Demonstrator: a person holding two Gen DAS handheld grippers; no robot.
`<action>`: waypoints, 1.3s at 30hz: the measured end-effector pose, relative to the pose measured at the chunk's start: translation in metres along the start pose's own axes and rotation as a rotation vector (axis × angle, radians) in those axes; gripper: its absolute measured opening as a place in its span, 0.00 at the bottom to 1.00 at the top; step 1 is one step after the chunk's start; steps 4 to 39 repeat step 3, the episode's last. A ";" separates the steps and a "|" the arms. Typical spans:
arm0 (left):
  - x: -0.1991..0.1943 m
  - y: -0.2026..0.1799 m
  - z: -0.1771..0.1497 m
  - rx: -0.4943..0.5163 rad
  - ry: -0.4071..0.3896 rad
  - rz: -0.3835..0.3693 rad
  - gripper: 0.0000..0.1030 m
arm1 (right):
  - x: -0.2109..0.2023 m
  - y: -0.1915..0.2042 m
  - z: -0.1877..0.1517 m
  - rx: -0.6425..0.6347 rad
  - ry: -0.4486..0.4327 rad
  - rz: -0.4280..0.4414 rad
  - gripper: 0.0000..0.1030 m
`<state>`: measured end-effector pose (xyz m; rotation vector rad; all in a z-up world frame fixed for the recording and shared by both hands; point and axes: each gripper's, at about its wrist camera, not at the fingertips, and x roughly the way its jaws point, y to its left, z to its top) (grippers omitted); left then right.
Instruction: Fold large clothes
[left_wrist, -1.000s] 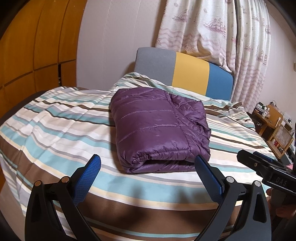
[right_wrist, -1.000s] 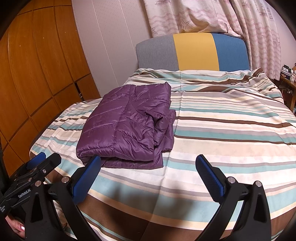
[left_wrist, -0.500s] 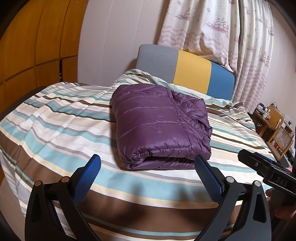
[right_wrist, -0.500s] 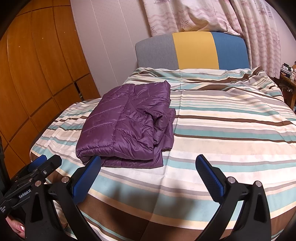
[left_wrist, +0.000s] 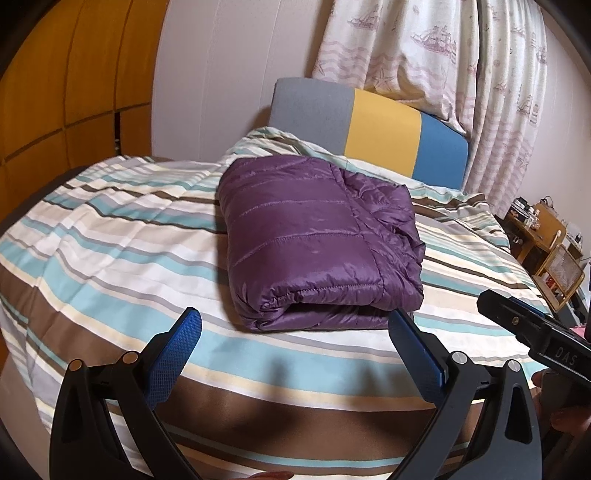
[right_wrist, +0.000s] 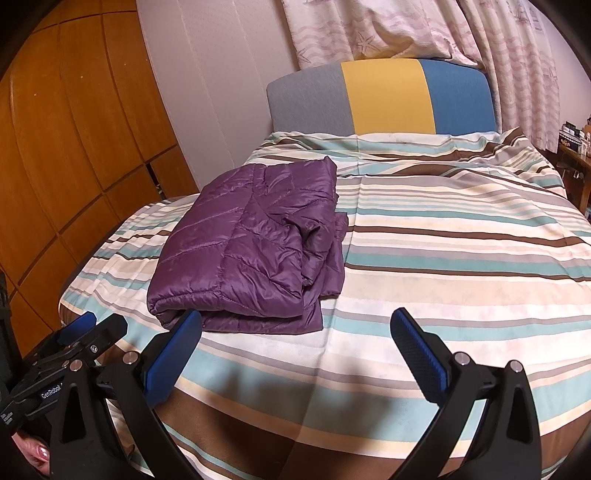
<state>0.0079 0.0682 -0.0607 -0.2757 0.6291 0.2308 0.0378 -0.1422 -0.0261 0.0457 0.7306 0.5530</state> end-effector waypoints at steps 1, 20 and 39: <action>0.002 0.002 0.000 -0.006 0.006 -0.001 0.97 | 0.002 -0.002 0.000 0.004 0.005 -0.003 0.98; 0.007 0.008 0.002 -0.033 0.019 0.002 0.97 | 0.005 -0.008 0.001 0.018 0.013 -0.010 0.98; 0.007 0.008 0.002 -0.033 0.019 0.002 0.97 | 0.005 -0.008 0.001 0.018 0.013 -0.010 0.98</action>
